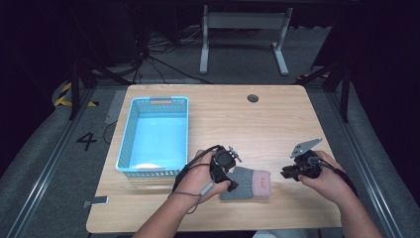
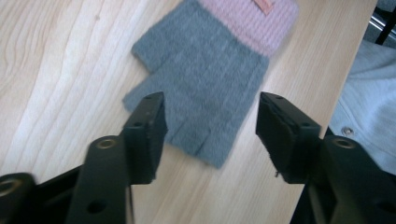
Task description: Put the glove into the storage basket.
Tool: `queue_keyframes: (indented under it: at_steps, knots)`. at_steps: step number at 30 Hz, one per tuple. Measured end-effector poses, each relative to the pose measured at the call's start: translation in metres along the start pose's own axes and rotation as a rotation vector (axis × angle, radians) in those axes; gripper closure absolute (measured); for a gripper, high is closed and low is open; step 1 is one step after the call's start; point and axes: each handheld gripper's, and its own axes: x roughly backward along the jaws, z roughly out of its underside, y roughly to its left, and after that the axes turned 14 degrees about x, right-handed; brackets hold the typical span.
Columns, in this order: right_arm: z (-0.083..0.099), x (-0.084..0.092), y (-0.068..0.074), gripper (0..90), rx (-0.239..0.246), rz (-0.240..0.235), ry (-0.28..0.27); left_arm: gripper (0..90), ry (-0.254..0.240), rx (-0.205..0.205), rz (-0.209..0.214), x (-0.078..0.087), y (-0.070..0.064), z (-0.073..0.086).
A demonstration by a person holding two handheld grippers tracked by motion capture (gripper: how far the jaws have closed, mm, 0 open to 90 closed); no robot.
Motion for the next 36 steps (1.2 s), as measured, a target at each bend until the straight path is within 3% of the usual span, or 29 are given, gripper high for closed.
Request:
queue_keyframes:
  at_steps: [3, 8, 13, 27, 29, 32, 36]
  knots:
    - [0.001, 0.0, -0.001, 77.0, -0.004, -0.001, -0.003, 36.1, -0.006, -0.007, 0.024, -0.005, 0.0, -0.006]
    - [0.003, 0.002, -0.002, 76.2, -0.013, -0.001, -0.009, 36.3, 0.01, -0.028, 0.028, -0.017, 0.001, -0.011]
    - [0.005, 0.004, -0.002, 75.8, -0.025, -0.001, -0.017, 33.7, -0.006, -0.034, 0.049, -0.028, 0.002, -0.013]
    - [0.005, 0.003, 0.001, 71.7, -0.042, -0.031, -0.041, 29.8, -0.001, -0.089, 0.052, -0.051, -0.002, -0.019]
    - [0.004, 0.003, 0.001, 71.3, -0.041, -0.033, -0.04, 29.5, 0.002, -0.086, 0.036, -0.054, -0.002, -0.02]
    - [0.004, 0.002, 0.002, 70.4, -0.039, -0.042, -0.043, 29.4, 0.012, -0.055, -0.029, -0.058, -0.001, -0.019]
    - [0.004, 0.002, 0.002, 69.3, -0.042, -0.042, -0.053, 27.1, 0.04, -0.057, -0.051, -0.065, -0.001, -0.019]
